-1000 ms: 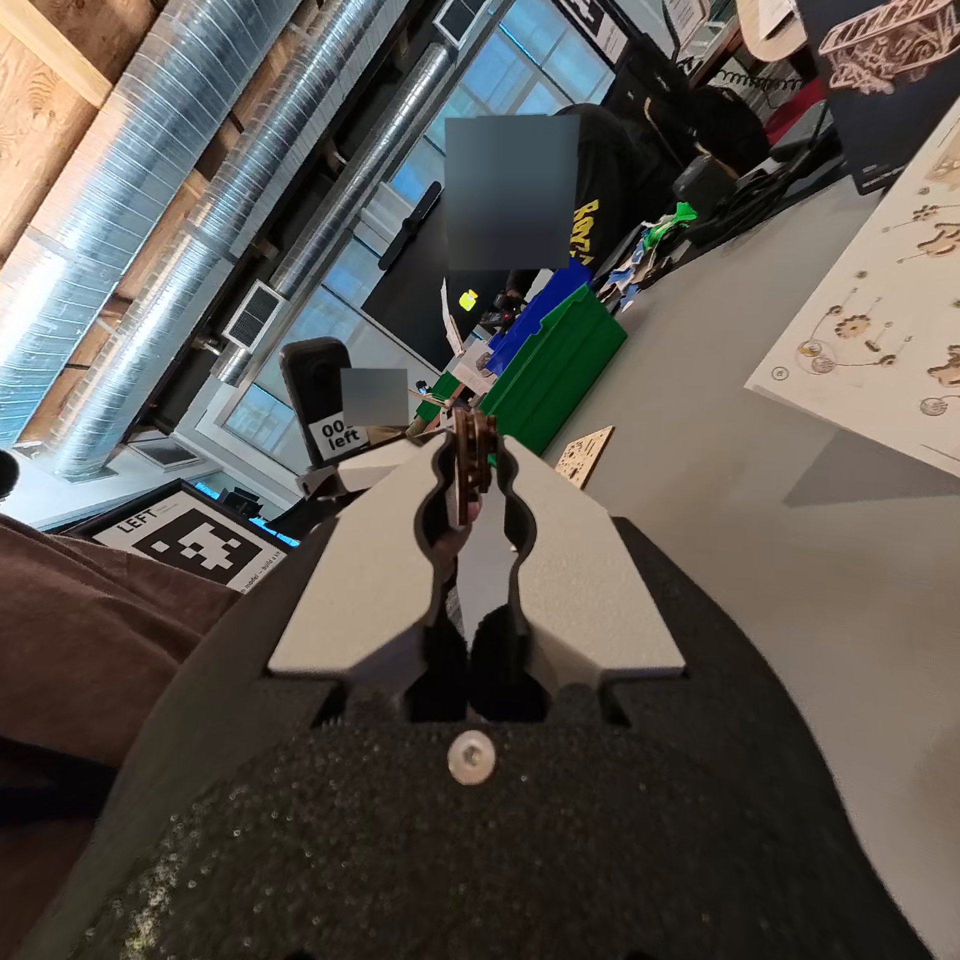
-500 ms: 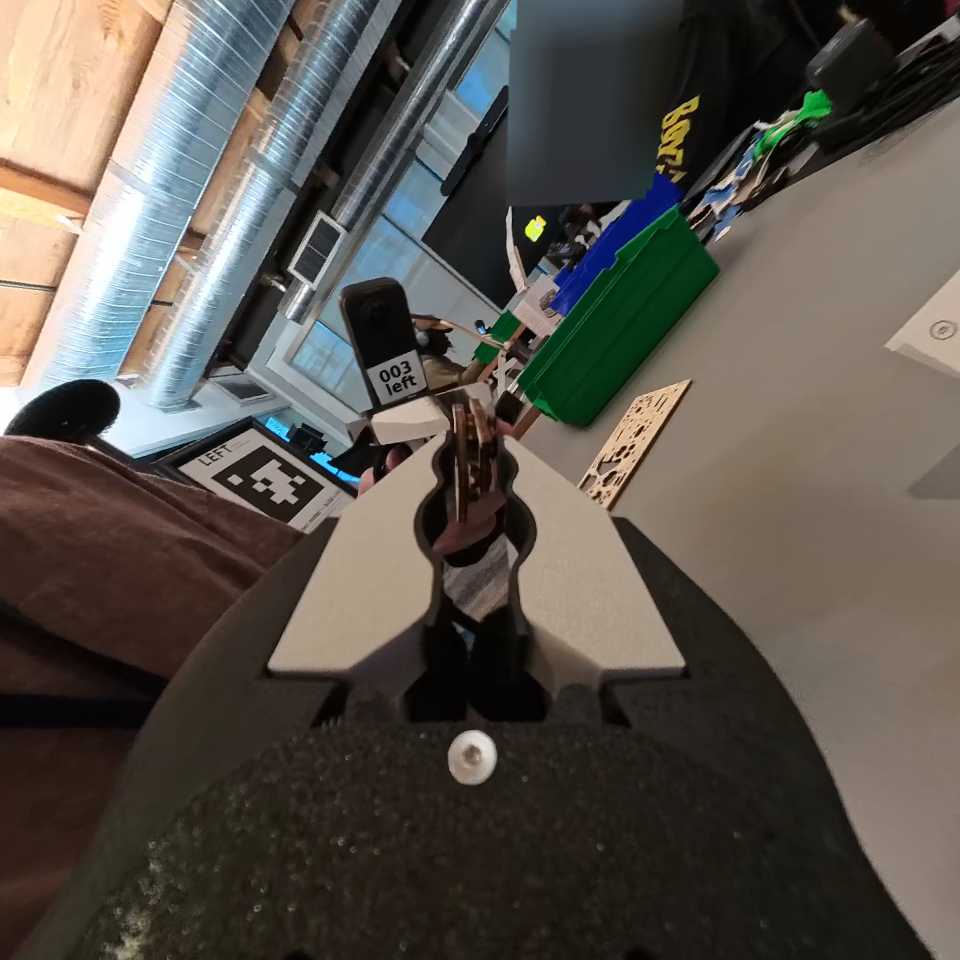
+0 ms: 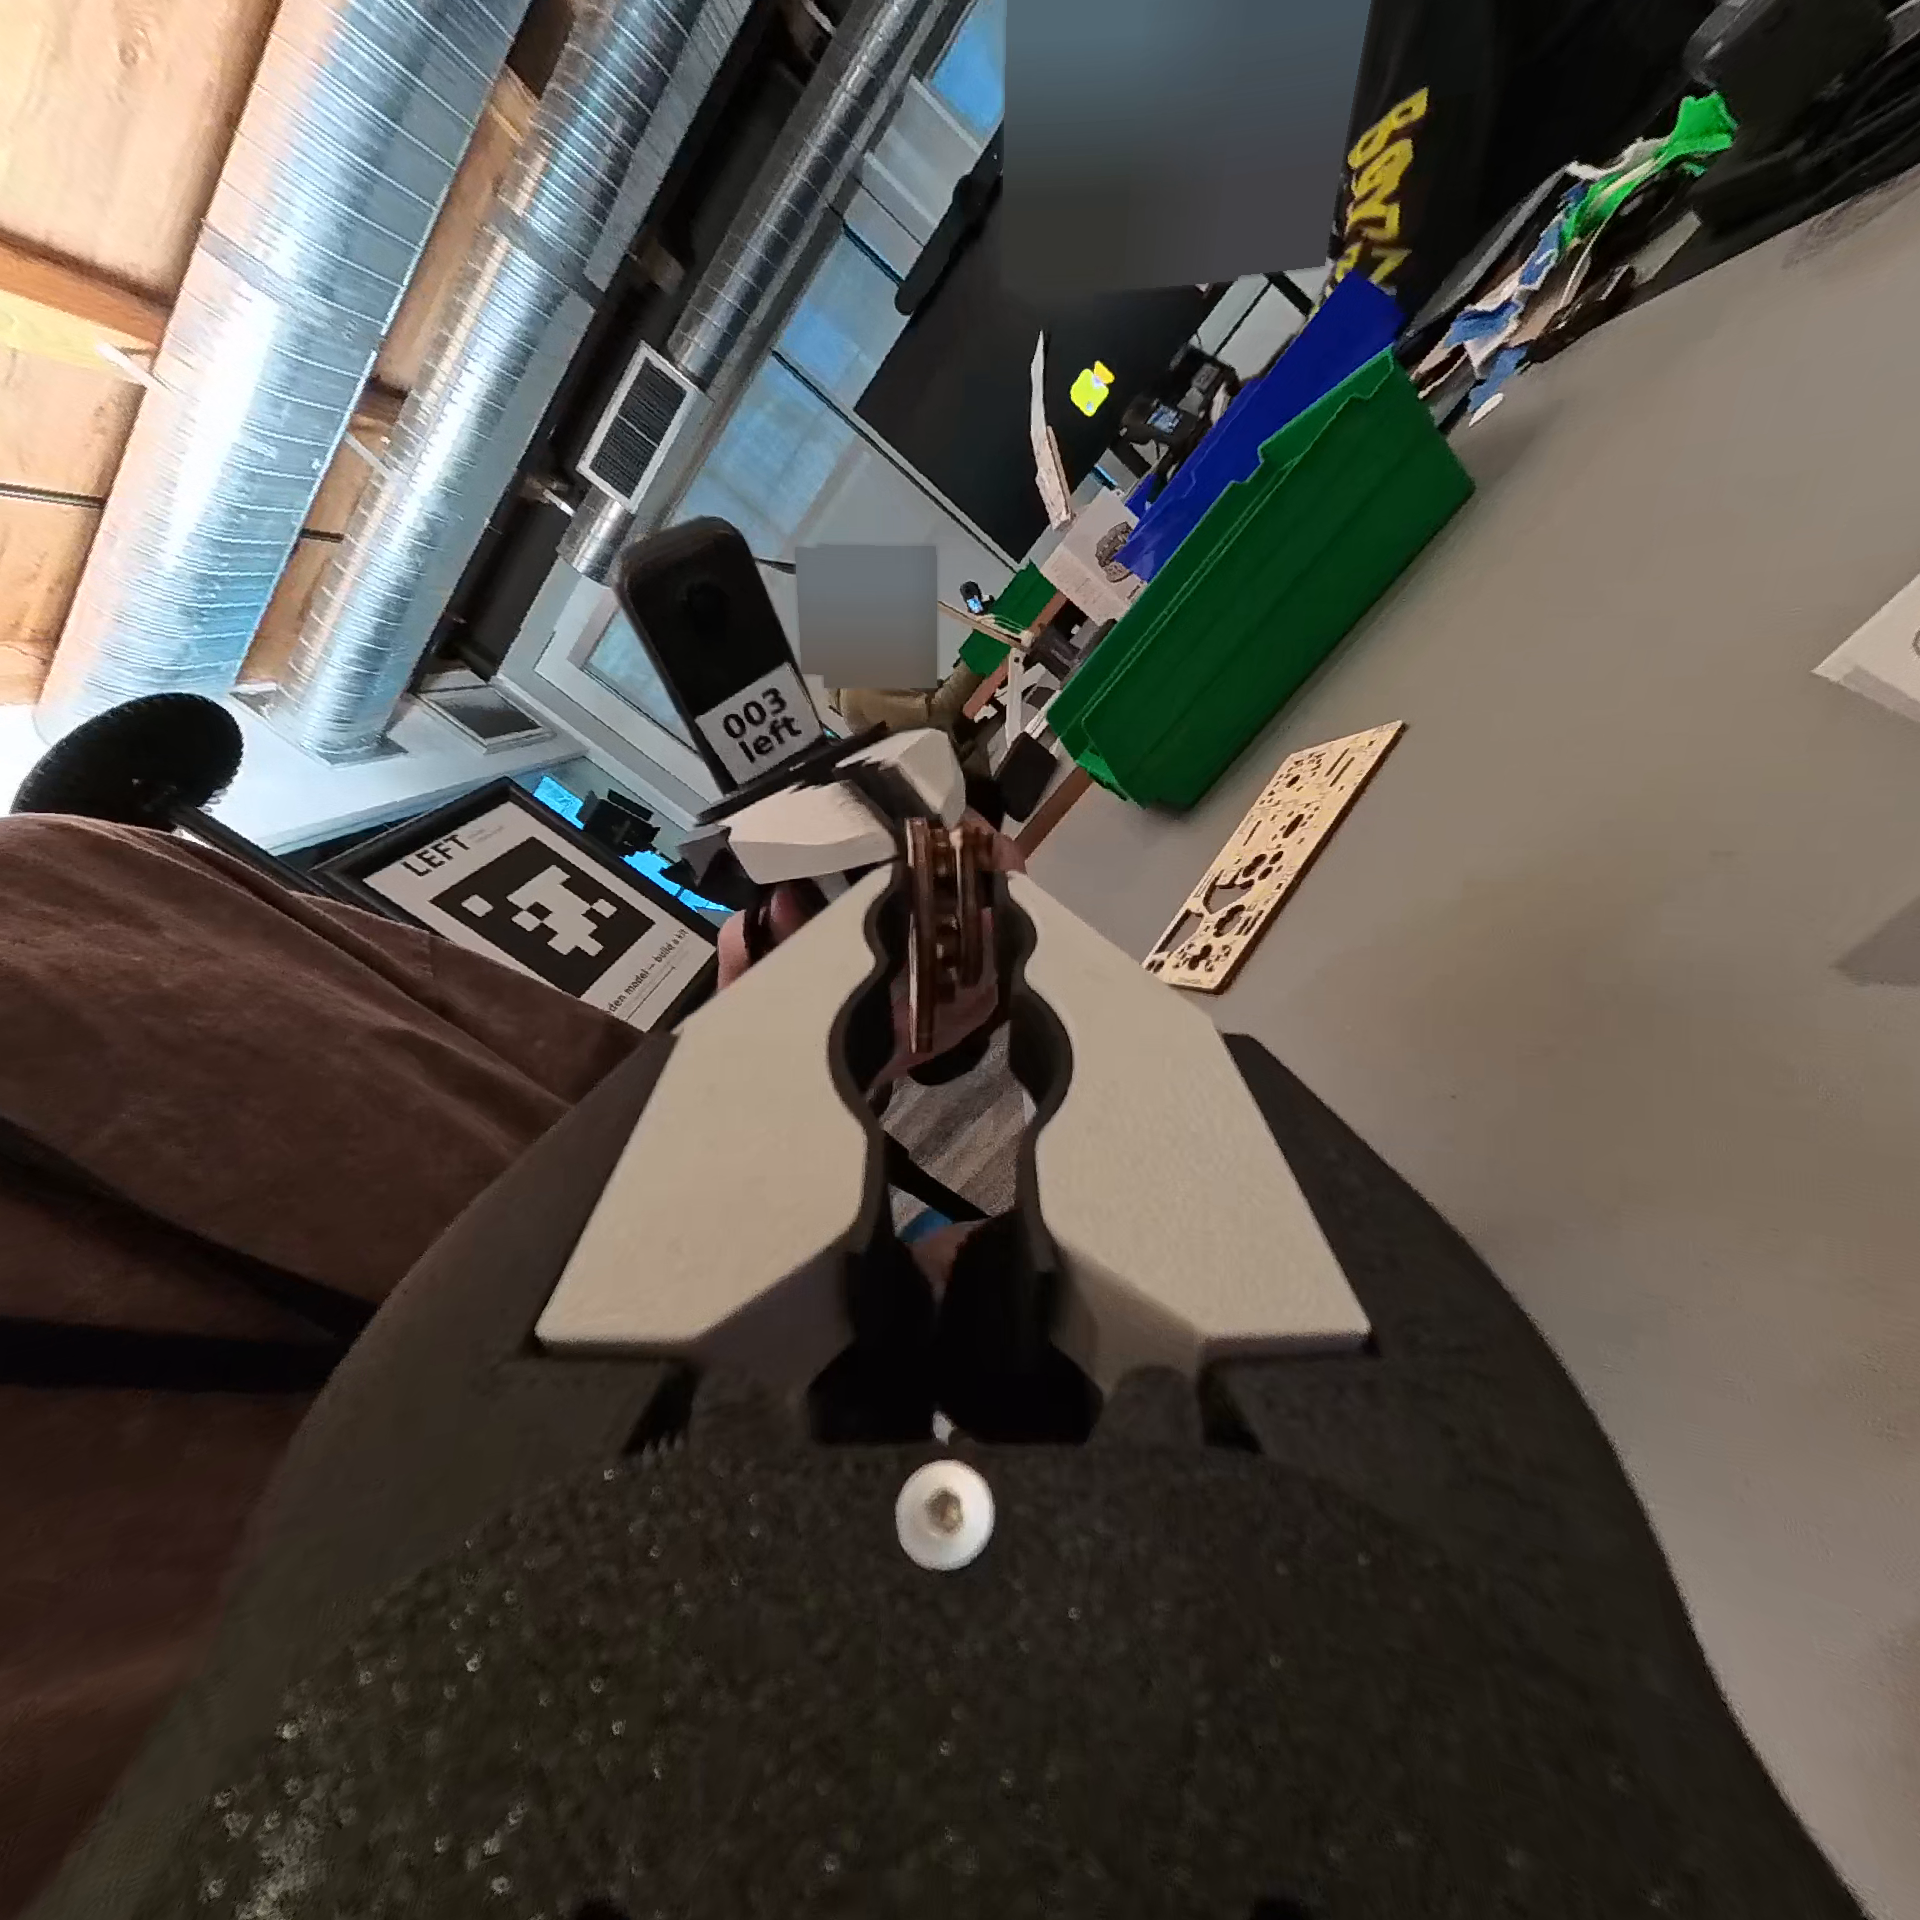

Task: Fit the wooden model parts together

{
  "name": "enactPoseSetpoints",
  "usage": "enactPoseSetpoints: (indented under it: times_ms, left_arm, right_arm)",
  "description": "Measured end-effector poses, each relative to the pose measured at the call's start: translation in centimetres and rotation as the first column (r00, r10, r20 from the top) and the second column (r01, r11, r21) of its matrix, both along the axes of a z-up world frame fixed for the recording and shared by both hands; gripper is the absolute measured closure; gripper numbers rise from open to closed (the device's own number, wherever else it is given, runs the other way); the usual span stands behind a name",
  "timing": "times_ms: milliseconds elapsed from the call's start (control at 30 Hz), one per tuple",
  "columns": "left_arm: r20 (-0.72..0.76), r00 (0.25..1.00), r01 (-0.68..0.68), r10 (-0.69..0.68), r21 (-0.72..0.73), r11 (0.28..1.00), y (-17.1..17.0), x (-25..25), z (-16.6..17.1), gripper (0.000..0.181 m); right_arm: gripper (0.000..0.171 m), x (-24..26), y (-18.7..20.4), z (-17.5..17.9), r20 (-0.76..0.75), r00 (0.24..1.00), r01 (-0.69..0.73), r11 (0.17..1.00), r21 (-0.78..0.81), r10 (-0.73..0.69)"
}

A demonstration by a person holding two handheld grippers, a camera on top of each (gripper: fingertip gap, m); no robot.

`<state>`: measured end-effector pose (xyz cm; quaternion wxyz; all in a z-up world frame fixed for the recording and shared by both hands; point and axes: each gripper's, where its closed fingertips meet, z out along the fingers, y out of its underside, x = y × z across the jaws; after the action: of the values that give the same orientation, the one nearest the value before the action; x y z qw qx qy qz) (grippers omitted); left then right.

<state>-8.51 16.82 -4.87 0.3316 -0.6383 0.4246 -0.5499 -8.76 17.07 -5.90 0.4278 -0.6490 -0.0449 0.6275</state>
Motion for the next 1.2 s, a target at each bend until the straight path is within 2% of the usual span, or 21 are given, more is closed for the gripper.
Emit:
enactPoseSetpoints:
  times_ms: [100, 200, 300, 433, 800, 1033, 1200]
  left_arm:
    - [-0.021, 1.0, -0.009, 0.009, 0.029, 1.0, 0.2, -0.2, -0.1, 0.176]
    - [-0.026, 0.999, -0.021, 0.022, 0.048, 0.999, 0.4, -0.3, 0.0, 0.166]
    - [-0.022, 1.0, 0.004, -0.003, 0.04, 0.999, 0.0, -0.2, 0.0, 0.162]
    - [0.01, 0.999, 0.041, -0.042, 0.067, 0.997, -0.7, -0.3, 0.8, 0.168]
    - [-0.028, 0.996, 0.086, -0.082, 0.201, 0.976, -1.5, -0.8, 1.4, 0.171]
    - [0.003, 0.996, 0.082, -0.084, 0.17, 0.982, -1.4, -0.9, 1.7, 0.171]
    - [0.021, 0.994, 0.105, -0.109, 0.149, 0.983, -1.8, -0.9, 1.8, 0.172]
  right_arm:
    - [0.157, -0.2, 0.1, -0.1, 0.025, 1.0, 0.013, 1.0, 0.01, -0.013]
    - [0.157, -0.3, 0.1, 0.0, 0.054, 0.998, 0.026, 0.999, 0.039, -0.028]
    - [0.157, -0.5, -0.1, 0.5, 0.125, 0.989, 0.054, 0.985, 0.166, -0.076]
    - [0.157, -0.6, -0.5, 1.3, 0.195, 0.969, 0.081, 0.936, 0.342, -0.155]
    - [0.157, -1.1, -1.4, 2.0, 0.102, 0.994, 0.016, 0.959, 0.284, -0.047]
    - [0.151, -1.3, -1.7, 2.4, 0.072, 0.997, 0.01, 0.956, 0.292, -0.033]
    - [0.157, -1.2, -1.9, 2.3, 0.077, 0.997, -0.01, 0.955, 0.295, -0.014]
